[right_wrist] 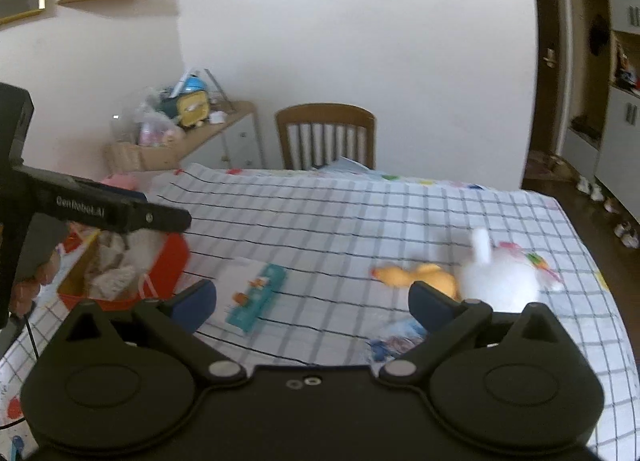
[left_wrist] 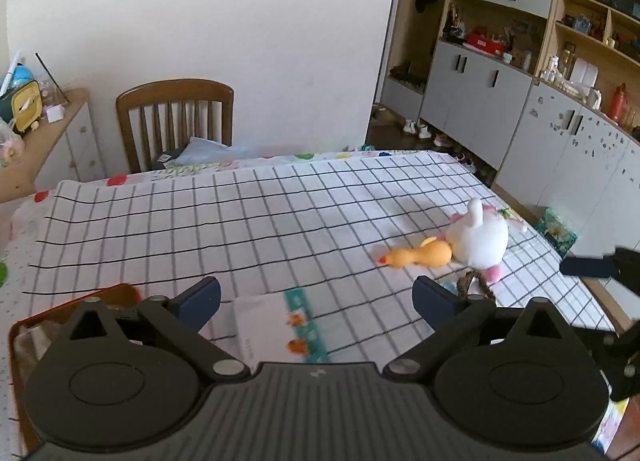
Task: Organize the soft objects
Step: 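Move both tools back toward the yellow duck and brown bead bracelet, then grasp the yellow rubber duck with the left tool while the right tool grasps the bead bracelet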
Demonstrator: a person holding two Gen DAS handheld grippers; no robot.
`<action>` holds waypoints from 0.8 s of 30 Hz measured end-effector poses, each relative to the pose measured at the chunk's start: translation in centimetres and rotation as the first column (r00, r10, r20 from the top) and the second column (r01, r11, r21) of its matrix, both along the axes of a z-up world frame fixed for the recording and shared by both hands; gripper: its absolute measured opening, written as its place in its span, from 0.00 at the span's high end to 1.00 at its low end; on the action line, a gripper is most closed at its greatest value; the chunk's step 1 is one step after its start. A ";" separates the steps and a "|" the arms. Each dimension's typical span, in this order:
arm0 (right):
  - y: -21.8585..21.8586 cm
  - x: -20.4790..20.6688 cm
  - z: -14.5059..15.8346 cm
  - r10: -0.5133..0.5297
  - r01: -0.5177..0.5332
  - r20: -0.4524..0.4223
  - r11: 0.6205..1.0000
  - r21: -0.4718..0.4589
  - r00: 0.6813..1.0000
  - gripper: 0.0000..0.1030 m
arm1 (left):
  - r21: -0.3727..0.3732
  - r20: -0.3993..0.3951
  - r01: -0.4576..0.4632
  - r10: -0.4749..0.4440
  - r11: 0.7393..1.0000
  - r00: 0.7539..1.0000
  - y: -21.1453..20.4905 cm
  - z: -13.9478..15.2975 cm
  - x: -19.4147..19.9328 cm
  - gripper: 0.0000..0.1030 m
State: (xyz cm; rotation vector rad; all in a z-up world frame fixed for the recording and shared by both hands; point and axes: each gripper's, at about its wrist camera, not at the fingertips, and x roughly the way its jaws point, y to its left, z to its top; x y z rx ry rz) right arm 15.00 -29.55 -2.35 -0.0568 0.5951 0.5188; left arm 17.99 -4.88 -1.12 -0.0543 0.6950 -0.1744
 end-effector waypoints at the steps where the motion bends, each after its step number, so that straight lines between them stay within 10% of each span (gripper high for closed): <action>1: -0.4 0.0 -0.3 -0.010 0.010 -0.003 1.000 -0.003 1.000 0.01 | -0.003 0.002 0.001 -0.001 1.000 1.000 -0.4 -0.1 0.4 0.00; 24: -6.8 6.6 -7.2 -0.199 0.189 -0.129 0.978 -0.082 0.972 0.08 | 0.037 -0.050 0.226 -0.224 0.973 0.973 -12.2 -7.8 10.9 0.00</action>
